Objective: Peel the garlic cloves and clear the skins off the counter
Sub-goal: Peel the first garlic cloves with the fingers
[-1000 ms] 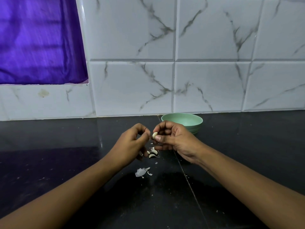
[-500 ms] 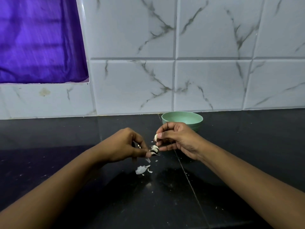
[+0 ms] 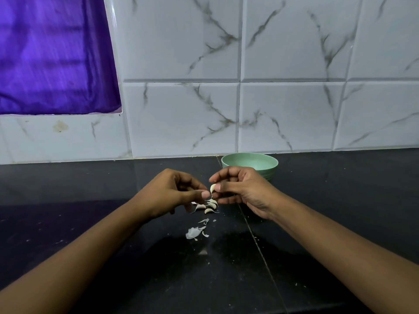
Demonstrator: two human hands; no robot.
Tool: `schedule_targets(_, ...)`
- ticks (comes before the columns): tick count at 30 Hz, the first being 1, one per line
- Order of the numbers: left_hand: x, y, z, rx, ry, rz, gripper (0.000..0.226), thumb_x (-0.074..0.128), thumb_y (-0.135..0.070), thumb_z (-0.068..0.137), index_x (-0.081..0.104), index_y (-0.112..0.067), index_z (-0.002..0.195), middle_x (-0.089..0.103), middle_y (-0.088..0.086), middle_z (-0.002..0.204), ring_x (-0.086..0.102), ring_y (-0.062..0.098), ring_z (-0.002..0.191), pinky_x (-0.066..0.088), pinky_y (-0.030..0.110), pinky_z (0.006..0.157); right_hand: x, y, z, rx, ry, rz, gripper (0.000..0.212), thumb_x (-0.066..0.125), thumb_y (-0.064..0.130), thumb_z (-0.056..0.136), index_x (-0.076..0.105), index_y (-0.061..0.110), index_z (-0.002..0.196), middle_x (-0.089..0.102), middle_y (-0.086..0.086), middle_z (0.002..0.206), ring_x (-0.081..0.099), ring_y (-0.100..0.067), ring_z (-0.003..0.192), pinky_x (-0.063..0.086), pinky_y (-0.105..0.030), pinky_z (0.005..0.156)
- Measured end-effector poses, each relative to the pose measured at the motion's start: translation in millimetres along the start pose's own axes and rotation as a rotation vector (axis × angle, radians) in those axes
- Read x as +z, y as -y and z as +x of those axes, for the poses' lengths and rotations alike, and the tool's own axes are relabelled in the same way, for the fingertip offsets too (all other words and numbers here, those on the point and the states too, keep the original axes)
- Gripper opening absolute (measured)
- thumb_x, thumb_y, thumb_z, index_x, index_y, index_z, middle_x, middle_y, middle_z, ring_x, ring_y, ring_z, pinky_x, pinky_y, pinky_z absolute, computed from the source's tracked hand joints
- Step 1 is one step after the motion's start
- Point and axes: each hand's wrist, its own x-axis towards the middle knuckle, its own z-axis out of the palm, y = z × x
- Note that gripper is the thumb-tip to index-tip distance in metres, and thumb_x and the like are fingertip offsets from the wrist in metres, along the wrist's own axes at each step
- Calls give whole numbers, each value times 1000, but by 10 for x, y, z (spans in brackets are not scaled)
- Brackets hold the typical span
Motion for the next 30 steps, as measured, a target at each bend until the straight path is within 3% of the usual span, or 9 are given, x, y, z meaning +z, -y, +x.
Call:
schedule_targets(4,165,-4,4,23,-46,8,13,72,-29,81,73,-16,79,73,-2,68,67,7,61,44,20,46,28,-12,-3,-36,-13,22,12,66,-7,79,65,5,83,69,-4,67,68,-12,62,56,-20,57)
schedule_targets(11,176,-12,13,58,-170,-80,10,68,-21,86,71,-12,82,74,1,74,71,13,64,48,20,48,19,-5,2,-111,-46,-55,16,70,-5,77,65,10,80,71,-5,76,69,-12,74,57,-23,58)
schedule_targets(16,201,-15,13,55,-159,-113,13,60,-20,91,66,-15,81,73,2,78,71,19,64,47,21,46,-4,-17,27,-125,-48,-92,17,69,-8,76,66,7,82,67,1,69,64,-6,65,56,-20,60)
schedule_targets(25,235,-3,20,126,-253,-5,8,64,-17,89,64,-15,81,69,-2,74,70,17,57,49,22,47,34,-48,25,-149,-106,-145,13,76,-2,73,67,6,76,71,-11,83,66,-16,77,56,-22,62)
schedule_targets(30,223,-25,34,-10,-162,-281,13,58,-9,92,61,-9,79,67,1,65,69,17,58,51,26,50,54,-58,39,-221,-109,-196,17,73,-5,75,66,10,74,69,-20,87,64,-23,83,56,-36,78)
